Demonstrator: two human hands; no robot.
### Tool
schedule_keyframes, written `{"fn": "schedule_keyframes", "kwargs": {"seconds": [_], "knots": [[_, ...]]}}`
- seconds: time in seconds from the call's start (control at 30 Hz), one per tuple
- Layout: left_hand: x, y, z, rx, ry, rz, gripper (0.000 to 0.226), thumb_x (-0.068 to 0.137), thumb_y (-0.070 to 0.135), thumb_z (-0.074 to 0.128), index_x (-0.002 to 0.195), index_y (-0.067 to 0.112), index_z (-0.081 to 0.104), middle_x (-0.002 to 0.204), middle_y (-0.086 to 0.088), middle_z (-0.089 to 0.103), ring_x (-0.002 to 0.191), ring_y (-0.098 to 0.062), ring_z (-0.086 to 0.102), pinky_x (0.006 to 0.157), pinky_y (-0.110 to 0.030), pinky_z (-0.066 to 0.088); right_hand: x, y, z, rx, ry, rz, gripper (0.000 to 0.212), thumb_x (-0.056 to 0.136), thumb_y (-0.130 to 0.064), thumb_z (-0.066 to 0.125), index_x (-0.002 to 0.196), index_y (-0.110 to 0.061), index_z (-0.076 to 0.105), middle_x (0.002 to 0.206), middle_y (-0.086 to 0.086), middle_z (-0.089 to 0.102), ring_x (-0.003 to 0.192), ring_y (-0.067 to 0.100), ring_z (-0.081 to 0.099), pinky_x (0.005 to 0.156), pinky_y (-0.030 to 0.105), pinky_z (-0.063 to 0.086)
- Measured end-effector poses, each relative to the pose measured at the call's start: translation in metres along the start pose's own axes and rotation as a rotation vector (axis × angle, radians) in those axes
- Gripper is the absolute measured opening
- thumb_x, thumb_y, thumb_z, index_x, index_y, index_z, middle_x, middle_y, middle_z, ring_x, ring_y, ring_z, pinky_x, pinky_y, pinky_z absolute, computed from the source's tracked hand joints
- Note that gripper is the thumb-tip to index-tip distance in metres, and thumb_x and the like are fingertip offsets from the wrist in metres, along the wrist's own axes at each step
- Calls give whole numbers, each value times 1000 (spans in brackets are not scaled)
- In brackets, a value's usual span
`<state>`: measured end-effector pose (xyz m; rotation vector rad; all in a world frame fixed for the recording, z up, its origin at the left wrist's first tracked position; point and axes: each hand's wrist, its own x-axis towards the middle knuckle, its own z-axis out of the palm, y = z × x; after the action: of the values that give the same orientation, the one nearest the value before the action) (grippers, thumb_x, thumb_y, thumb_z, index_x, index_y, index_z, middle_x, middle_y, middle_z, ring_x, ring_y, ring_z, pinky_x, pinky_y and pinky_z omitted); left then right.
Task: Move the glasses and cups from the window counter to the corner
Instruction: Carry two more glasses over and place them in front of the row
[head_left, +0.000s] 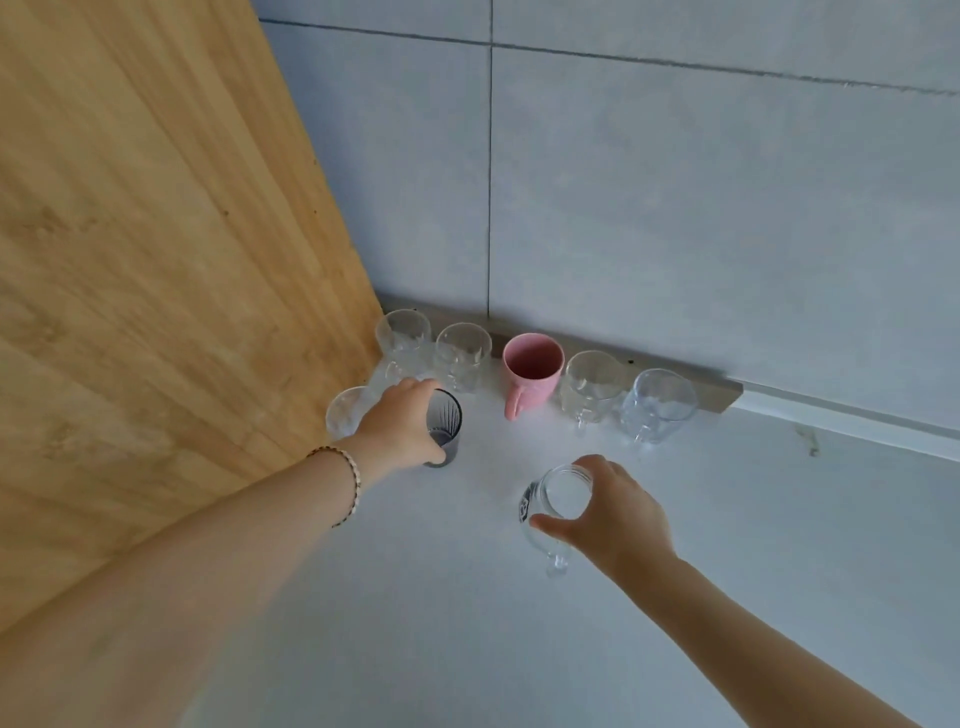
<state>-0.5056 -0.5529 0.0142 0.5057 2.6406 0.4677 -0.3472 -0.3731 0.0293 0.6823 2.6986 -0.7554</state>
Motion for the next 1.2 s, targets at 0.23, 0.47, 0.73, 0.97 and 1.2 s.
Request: {"fn": "schedule_keyframes", "kwargs": {"seconds": [0.23,0.47,0.73,0.97,1.2], "knots": [[4,-12,4,36,-39,42,89,64,17,79,141,19,34,141,-5,40,130,-24,41,99,-39,47,45,-37,22,20,49,7,72,68,-56,72,124,-19,44,122,1,55,109,21,57,87,32,48],[-1,-21,5,-11,-46,72,90,65,10,78,142,18,32,143,-5,37,132,-21,39,103,-33,43,70,-67,42,19,81,39,73,72,-54,71,124,-14,40,120,7,53,111,25,53,86,35,48],[2,-21,5,-55,-51,118,91,66,4,78,143,15,32,149,-4,33,138,-20,34,108,-26,35,61,-65,52,37,58,53,87,75,-57,66,138,-12,26,131,7,45,122,24,44,95,34,47],[-27,-5,7,53,32,94,86,80,15,71,149,15,20,160,-7,9,150,-23,4,120,-33,16,22,-25,37,-52,-115,-17,81,82,-45,65,142,-11,24,141,7,41,130,25,42,105,37,40],[-91,105,34,210,-144,257,38,89,22,52,126,15,51,130,-3,56,120,-23,53,99,-34,45,-53,80,-1,-119,-359,120,47,88,-34,57,131,-18,47,137,2,49,125,20,49,101,34,40]]}}
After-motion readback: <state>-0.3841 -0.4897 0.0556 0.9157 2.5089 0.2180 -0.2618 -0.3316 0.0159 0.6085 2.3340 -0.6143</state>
